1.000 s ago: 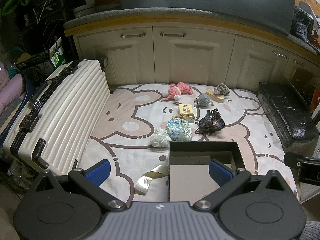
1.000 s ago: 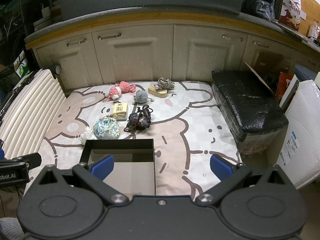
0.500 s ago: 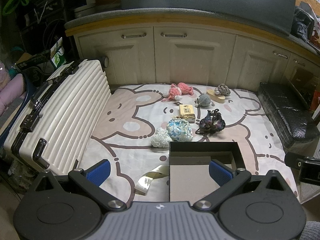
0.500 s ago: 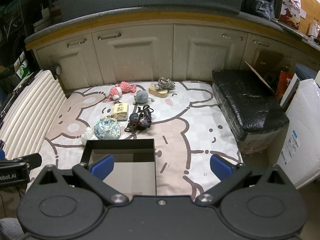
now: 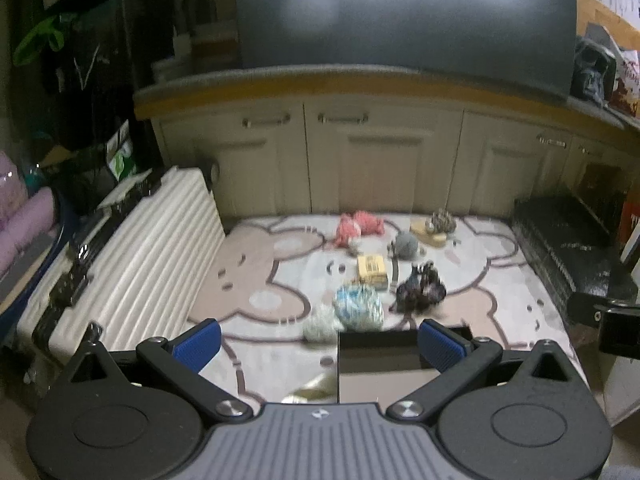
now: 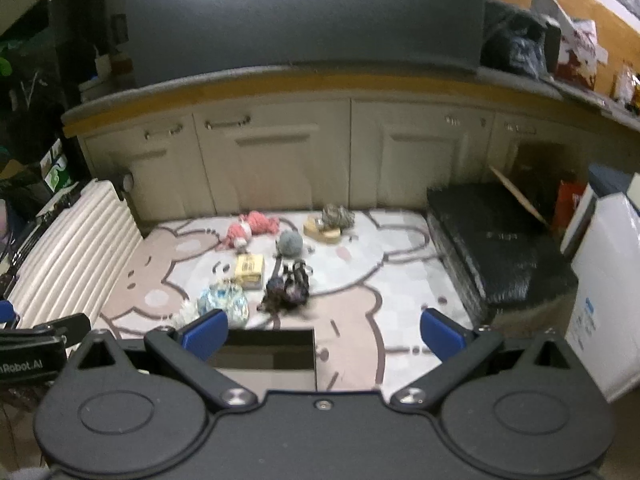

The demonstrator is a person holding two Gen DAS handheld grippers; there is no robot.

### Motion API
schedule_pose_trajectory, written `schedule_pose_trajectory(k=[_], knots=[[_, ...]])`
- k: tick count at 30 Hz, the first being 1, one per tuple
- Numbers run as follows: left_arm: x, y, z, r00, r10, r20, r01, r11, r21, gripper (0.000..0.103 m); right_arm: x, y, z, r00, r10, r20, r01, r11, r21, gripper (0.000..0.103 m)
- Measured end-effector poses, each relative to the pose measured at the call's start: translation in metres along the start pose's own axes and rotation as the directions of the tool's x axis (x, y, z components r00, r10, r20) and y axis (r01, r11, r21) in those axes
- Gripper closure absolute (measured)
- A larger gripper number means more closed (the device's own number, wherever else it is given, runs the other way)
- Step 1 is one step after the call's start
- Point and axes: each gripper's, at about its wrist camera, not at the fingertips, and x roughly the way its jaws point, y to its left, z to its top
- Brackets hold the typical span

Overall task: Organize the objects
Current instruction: 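Move the right tool to the brown yarn bundle while the left tool reaches the white yarn ball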

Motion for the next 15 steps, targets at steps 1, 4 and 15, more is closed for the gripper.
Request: schedule_pose_trajectory(k=[1,4,15], knots=[[0.0,0.001,0.004,1.0,-0.001,0.009,0.001,1.0,-0.003,0.0,0.0,0.001,0.004,1.0,0.004,0.012,-0.004,1.0,-0.008,0.0],[0.0,0.004,0.015,0.999,0.012,0.043,-0.012,1.0,-0.004,0.0,0.002,0.002,0.017,0.999,0.02,0.048,-0.019,1.0,-0.02,0.0],[0.033,0.026,0.056,0.992,0.062,0.109,-0.057,0.997,-0.044,0.0,0.041,0.008,0.06,0.985,0.111,0.133,-0.107,0.994,-0.037,0.0]])
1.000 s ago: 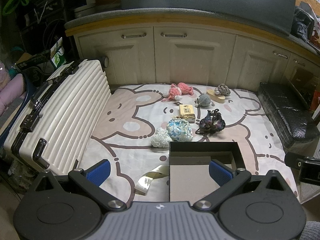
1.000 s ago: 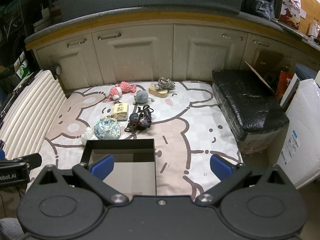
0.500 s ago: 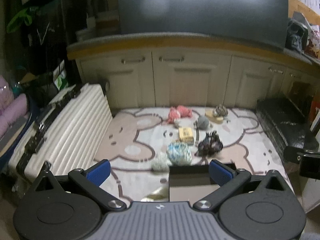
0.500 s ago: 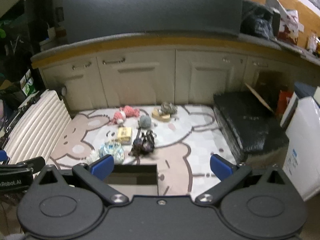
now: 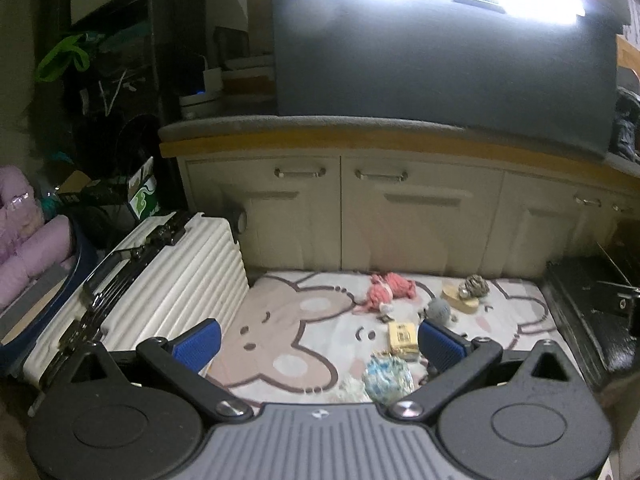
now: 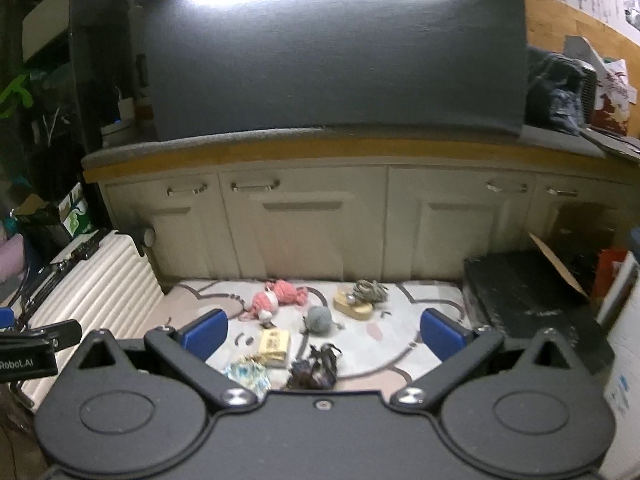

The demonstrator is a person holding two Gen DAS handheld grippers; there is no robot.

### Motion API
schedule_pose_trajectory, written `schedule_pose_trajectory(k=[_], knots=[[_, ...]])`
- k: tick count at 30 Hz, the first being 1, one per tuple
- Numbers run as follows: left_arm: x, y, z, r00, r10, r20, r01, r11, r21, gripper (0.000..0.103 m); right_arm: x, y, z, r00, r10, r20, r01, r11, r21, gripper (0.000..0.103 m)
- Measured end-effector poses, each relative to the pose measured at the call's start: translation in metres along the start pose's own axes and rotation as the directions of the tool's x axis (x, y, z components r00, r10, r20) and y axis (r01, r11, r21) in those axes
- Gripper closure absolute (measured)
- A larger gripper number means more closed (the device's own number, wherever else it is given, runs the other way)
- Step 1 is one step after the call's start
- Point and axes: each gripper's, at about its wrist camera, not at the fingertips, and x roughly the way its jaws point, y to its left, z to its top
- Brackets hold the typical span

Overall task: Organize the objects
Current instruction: 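Move the right tool to the brown yarn bundle while the left tool reaches the white yarn ball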

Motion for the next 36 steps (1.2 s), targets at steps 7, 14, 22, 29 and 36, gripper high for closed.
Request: schedule_pose_trajectory(k=[7,14,22,29,36], knots=[[0.045,0.008,0.008,1.0,-0.001,0.008,0.001,1.0,-0.009,0.0,0.057,-0.003,0.007,1.0,0.013,0.001,-0.013,1.0,0.01,0.0],[0.105,0.012,-0.005,0.999,0.029,-0.045,-0.028,0.999,0.019,0.0,0.123,-0.01,-0.004,1.0,0.003,-0.022,-0.003,1.0,0.009,0.0],[0.178,0.017,-0.038,0.985,0.039,-0.166,-0.028,0.997,0.065,0.0,0.192,-0.017,-0.029,0.996,0.054,-0.065,-0.052,0.998,0.038,0.0],[0.233,0.028,-0.077,0.95,0.005,-0.313,0.035,0.992,0.121,0.0,0.234,-0.024,-0.05,0.988,0.054,-0.147,-0.043,0.996,0.072,0.0],[0.27,0.034,-0.098,0.876,-0.143,-0.462,0.197,0.978,0.071,0.0,0.267,-0.029,-0.068,0.958,0.079,-0.276,-0.054,0.994,0.097,0.0]])
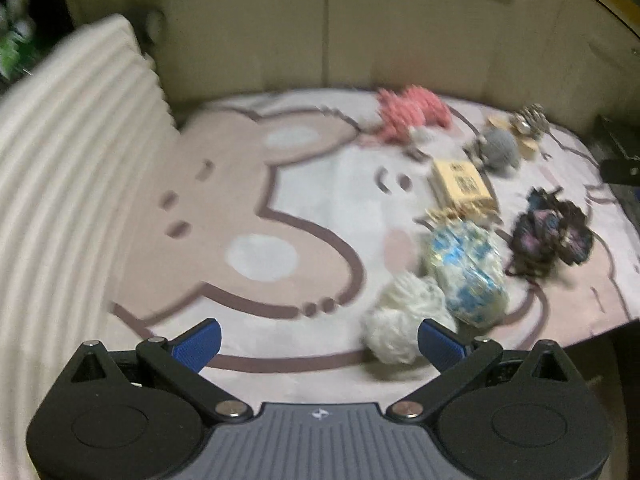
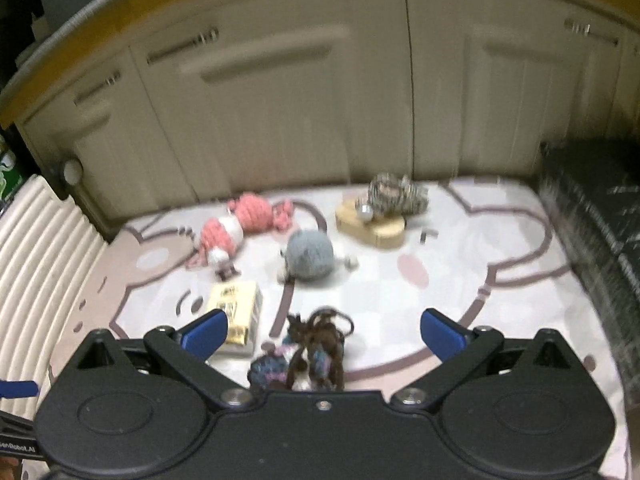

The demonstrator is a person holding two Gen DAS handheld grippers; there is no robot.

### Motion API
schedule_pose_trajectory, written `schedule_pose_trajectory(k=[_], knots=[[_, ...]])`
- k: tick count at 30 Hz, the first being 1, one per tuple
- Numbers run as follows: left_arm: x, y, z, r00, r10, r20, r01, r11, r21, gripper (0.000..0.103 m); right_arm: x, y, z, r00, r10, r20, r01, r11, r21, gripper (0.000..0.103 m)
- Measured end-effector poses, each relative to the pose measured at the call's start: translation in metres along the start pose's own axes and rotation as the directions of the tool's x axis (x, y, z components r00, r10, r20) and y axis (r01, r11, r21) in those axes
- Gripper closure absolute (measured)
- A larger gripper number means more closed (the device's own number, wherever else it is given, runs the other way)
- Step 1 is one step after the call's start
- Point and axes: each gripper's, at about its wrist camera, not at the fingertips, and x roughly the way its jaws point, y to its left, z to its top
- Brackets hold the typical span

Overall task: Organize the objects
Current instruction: 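Move the right tool to the brown yarn bundle while the left tool reaches the white yarn ball, then close the right gripper on the brown yarn bundle while the left gripper grasps the white yarn ball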

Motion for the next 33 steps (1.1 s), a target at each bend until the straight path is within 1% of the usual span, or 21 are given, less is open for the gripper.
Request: schedule_pose_trajectory(k=[2,4,7,9,12,14,17,19,21,28,30,33], knots=[[0.009,-0.004,0.001,0.999,-0.043,-0.028,0.043,0.999,0.011,0.0,0.008,-0.002,-0.002,0.999,0.017,-0.032,-0.016,1.0,0.017,0.0],[0.017,-0.01,0.003,0.997,-0.064,-0.046,0.066,0.997,0.03,0.0,0.015,-0.001,-0.003,0.998,0.032,-0.062,-0.03,0.999,0.027,0.0],[0.032,-0.024,0.009,0.994,-0.074,-0.079,0.08,0.993,0.081,0.0,0.026,0.002,-0.006,0.994,0.04,-0.102,-0.038,0.999,0.021,0.0],[0.044,-0.031,0.013,0.991,-0.064,-0.116,0.077,0.991,0.112,0.0,0.033,0.005,-0.007,0.991,0.041,-0.125,-0.04,0.999,0.007,0.0],[0.057,-0.04,0.016,0.987,-0.061,-0.146,0.081,0.987,0.137,0.0,0.042,0.009,-0.007,0.986,0.05,-0.162,-0.052,0.999,-0.004,0.0],[0.064,-0.042,0.02,0.982,-0.085,-0.17,0.107,0.987,0.123,0.0,0.048,0.01,-0.008,0.981,0.052,-0.186,-0.053,0.999,-0.001,0.0],[0.078,-0.046,0.02,0.981,-0.035,-0.189,0.063,0.987,0.146,0.0,0.057,0.012,-0.008,0.975,0.047,-0.216,-0.048,0.999,0.001,0.002],[0.086,-0.045,0.021,0.979,-0.03,-0.202,0.059,0.988,0.141,0.0,0.063,0.013,-0.008,0.972,0.048,-0.232,-0.049,0.999,0.0,0.005],[0.087,-0.042,0.025,0.979,-0.032,-0.199,0.058,0.99,0.127,0.0,0.069,0.014,-0.008,0.968,0.047,-0.245,-0.049,0.999,0.001,0.006],[0.088,-0.018,0.024,0.982,0.009,-0.19,0.011,0.995,0.101,0.0,0.084,0.013,-0.009,0.956,0.035,-0.293,-0.037,0.999,-0.002,0.01],[0.088,-0.006,0.023,0.982,0.019,-0.188,-0.004,0.997,0.08,0.0,0.088,0.012,-0.009,0.952,0.031,-0.303,-0.033,0.999,-0.004,0.011],[0.086,0.01,0.019,0.983,0.015,-0.182,-0.007,0.999,0.044,0.0,0.092,0.012,-0.011,0.946,0.033,-0.321,-0.042,0.999,-0.019,0.014]])
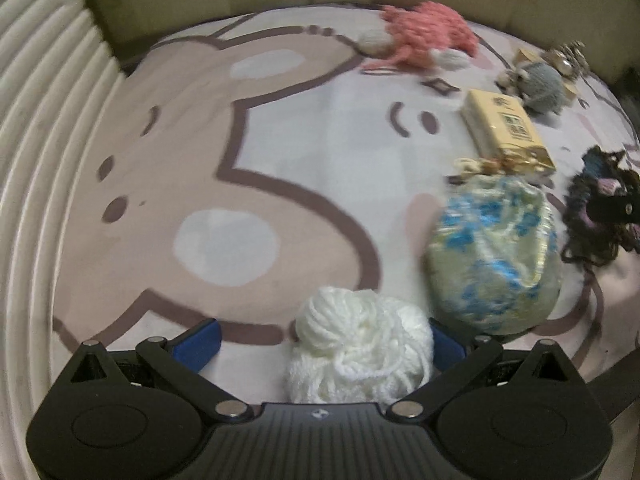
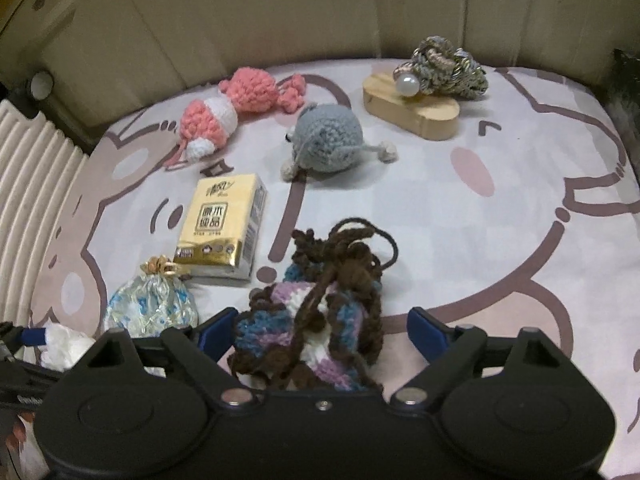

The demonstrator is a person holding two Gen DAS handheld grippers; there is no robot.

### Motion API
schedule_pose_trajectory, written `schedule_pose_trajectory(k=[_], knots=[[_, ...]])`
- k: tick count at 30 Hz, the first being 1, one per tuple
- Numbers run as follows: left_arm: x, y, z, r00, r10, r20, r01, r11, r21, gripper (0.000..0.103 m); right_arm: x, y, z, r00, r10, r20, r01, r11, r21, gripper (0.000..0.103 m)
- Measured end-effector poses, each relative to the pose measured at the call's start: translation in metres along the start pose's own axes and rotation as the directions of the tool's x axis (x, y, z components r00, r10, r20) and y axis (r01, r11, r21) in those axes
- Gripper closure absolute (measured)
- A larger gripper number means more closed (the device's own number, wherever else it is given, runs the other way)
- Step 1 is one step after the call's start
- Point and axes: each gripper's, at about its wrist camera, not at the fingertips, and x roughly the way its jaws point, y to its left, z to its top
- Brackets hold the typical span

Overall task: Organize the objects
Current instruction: 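Close the right gripper on the brown yarn bundle while the left gripper grasps the white yarn ball, then lift and carry the yarn bundle and white yarn ball toward the black box with both tools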

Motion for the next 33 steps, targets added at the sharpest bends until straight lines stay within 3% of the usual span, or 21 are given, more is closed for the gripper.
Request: schedule_pose_trajectory(k=[6,10,12,15,16,17,20,33], knots=[[-0.001,0.009,-0.008,1.0,0.0,0.024,0.0,1.0,-0.021,0.0,0.01,-0.004,0.0,1.0,0.008,-0.027,-0.007,1.0,0.012,0.028],[-0.002,0.011,-0.011,0.999,0.004,0.037,-0.003,0.999,-0.043,0.001,0.007,-0.003,-0.003,1.0,0.025,-0.004,-0.025,1.0,-0.015,0.048],[-0.006,0.011,-0.016,0.998,0.015,0.061,-0.011,0.998,-0.064,0.005,0.005,-0.003,-0.005,1.0,0.03,0.0,-0.03,0.999,-0.027,0.051],[-0.013,0.012,-0.017,0.996,0.022,0.09,-0.014,0.996,-0.091,0.023,0.002,-0.002,-0.01,1.0,0.025,0.009,-0.024,0.999,-0.048,0.056],[-0.015,0.012,-0.017,0.995,0.022,0.095,-0.012,0.995,-0.096,0.035,0.0,-0.002,-0.011,1.0,0.025,0.013,-0.024,0.999,-0.048,0.058],[-0.018,0.013,-0.016,0.995,0.018,0.102,-0.007,0.995,-0.104,0.045,-0.001,-0.002,-0.012,1.0,0.025,0.016,-0.024,0.998,-0.05,0.058],[-0.022,0.014,-0.016,0.994,0.005,0.106,0.008,0.993,-0.121,0.048,-0.008,-0.001,-0.016,0.999,0.025,0.023,-0.024,0.998,-0.062,0.06],[-0.066,0.004,-0.028,0.986,-0.006,0.169,0.027,0.992,-0.123,0.049,-0.058,-0.003,-0.027,0.995,0.023,0.097,-0.019,0.999,-0.047,0.062]])
